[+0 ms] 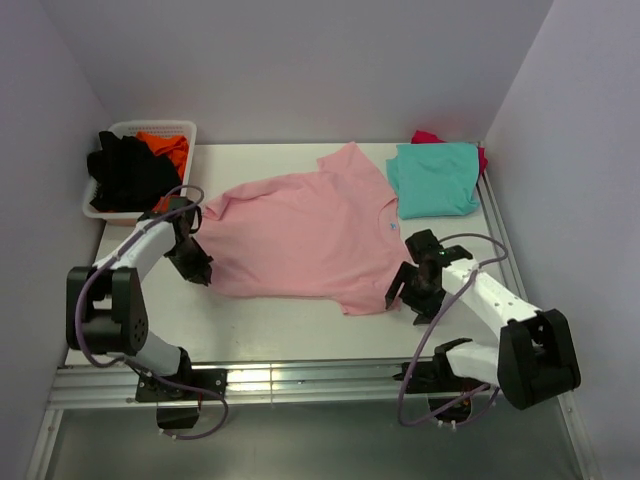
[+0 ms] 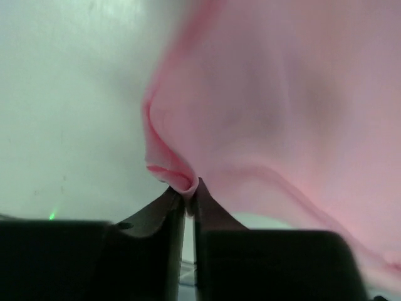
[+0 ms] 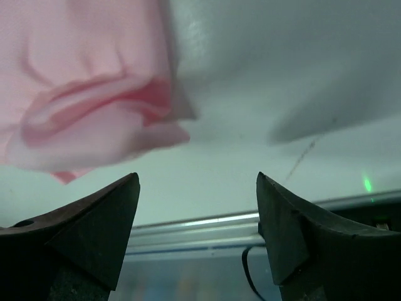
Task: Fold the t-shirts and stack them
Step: Flatten the tshirt out
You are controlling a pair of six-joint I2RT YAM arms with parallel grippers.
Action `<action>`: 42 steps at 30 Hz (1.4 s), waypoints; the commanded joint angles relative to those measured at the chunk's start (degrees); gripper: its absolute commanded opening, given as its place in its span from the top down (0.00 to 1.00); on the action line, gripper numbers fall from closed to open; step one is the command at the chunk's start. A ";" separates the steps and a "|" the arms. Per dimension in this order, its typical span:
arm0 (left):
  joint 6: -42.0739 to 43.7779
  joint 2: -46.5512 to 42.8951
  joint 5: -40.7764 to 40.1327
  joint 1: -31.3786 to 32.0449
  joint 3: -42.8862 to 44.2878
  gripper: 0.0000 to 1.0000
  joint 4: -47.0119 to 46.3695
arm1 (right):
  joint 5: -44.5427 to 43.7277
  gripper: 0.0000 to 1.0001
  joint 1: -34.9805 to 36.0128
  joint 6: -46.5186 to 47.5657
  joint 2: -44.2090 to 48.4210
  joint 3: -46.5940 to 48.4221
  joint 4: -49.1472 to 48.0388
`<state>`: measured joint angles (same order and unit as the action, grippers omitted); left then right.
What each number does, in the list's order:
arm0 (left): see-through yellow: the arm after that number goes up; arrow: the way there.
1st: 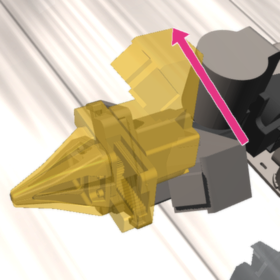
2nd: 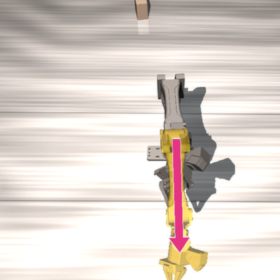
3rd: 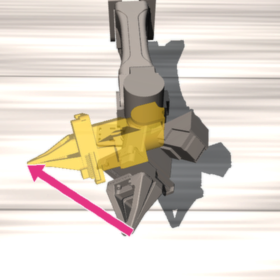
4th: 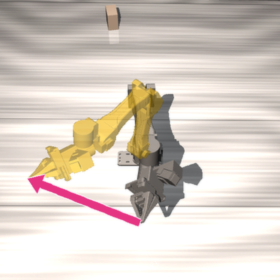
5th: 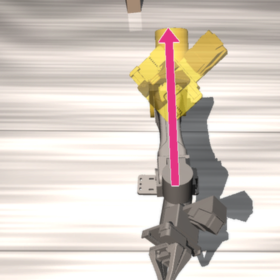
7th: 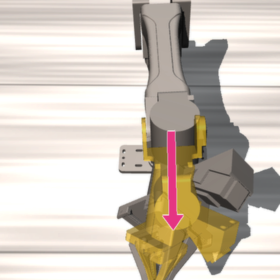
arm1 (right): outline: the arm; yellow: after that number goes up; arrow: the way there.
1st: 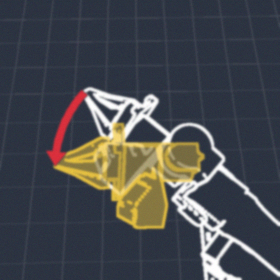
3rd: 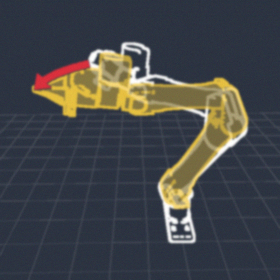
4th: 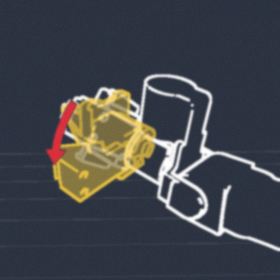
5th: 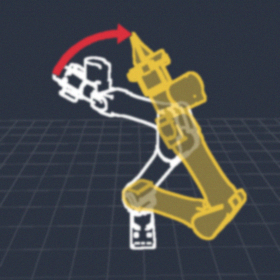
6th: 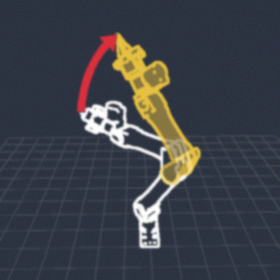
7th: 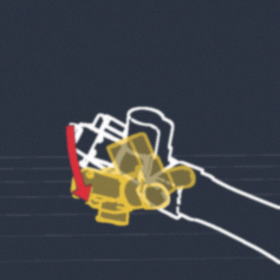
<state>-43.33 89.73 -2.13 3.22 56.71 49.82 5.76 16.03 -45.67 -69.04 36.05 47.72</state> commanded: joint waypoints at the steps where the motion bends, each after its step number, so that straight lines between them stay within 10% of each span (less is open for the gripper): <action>1: -2.20 -8.75 6.78 0.03 -3.09 0.84 6.86 | -0.04 0.18 0.84 -1.44 5.30 5.60 8.33; 6: -3.25 -17.13 9.16 0.12 -3.28 0.47 13.10 | -3.37 0.18 1.02 0.93 9.97 18.15 18.27; 8: -3.16 -18.54 10.04 0.03 -1.70 0.01 14.07 | -4.52 0.18 1.02 1.46 9.27 24.64 19.07; 9: -3.25 -18.37 9.61 0.03 0.83 0.01 13.99 | -4.79 0.18 1.02 1.64 7.62 26.51 18.12; 14: -2.11 -9.07 7.67 -0.24 8.05 0.07 3.91 | -3.04 0.32 0.84 4.00 -1.87 33.89 2.24; 17: -1.06 2.17 8.45 -0.41 17.34 0.23 -0.59 | -1.11 0.63 0.75 5.06 -14.08 41.25 -1.57; 18: -0.79 8.38 8.55 -0.59 19.91 0.28 -0.78 | -0.58 0.96 0.76 5.24 -20.81 43.55 -1.58; 19: -0.27 11.40 8.37 -0.59 22.46 0.43 -1.04 | -0.31 1.00 0.76 5.59 -24.01 45.92 -1.15; 25: 1.14 30.46 10.57 -0.41 39.60 0.83 -0.78 | 0.22 1.00 1.02 7.35 -37.21 57.45 0.44; 42: -0.53 56.40 3.10 -1.90 71.32 0.83 3.79 | -1.72 1.00 0.40 9.98 -38.19 55.53 4.75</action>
<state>-42.78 139.92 2.13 2.92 121.93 49.93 5.30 16.62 -36.95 -110.08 92.79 51.37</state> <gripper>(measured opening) 0.166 0.007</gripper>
